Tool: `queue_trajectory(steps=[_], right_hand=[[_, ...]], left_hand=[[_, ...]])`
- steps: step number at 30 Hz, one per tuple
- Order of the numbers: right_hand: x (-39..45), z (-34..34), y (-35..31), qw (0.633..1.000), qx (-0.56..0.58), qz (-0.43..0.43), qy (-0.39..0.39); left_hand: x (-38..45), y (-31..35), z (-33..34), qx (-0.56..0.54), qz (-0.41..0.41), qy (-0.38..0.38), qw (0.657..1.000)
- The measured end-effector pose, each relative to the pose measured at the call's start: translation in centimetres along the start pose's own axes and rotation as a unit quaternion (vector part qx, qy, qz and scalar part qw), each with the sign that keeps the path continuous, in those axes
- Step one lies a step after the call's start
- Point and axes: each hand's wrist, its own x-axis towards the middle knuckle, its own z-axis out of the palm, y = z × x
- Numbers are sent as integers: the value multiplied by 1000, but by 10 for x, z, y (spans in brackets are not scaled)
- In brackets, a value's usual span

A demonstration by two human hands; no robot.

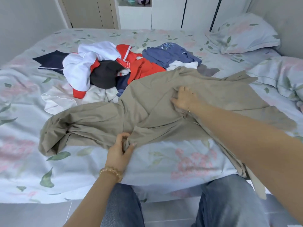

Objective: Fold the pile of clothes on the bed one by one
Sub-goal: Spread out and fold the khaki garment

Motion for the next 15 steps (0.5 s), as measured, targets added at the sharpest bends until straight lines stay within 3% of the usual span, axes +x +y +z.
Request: queue_trajectory(steps=[2, 5, 7, 9, 10, 12, 15], right_hand=[[-28, 16, 1, 993, -49, -53, 96], [-84, 27, 8, 960, -30, -211, 184], [-115, 41, 20, 935, -22, -304, 181], [-135, 57, 35, 935, -19, -325, 144], [-142, 64, 43, 946, -8, -304, 113], [-149, 73, 62, 969, 28, -242, 49], [-150, 70, 84, 975, 46, -215, -13]], left_hand=[[3, -2, 3, -9, -4, 19, 1000], [7, 2, -3, -99, -34, -22, 994], [9, 10, -13, -203, -37, -21, 978], [10, 18, -27, -219, -8, -5, 976], [11, 18, -33, -180, 14, 0, 984], [15, 5, -40, -2, 26, -13, 1000], [14, -12, -40, 201, -45, -100, 973]])
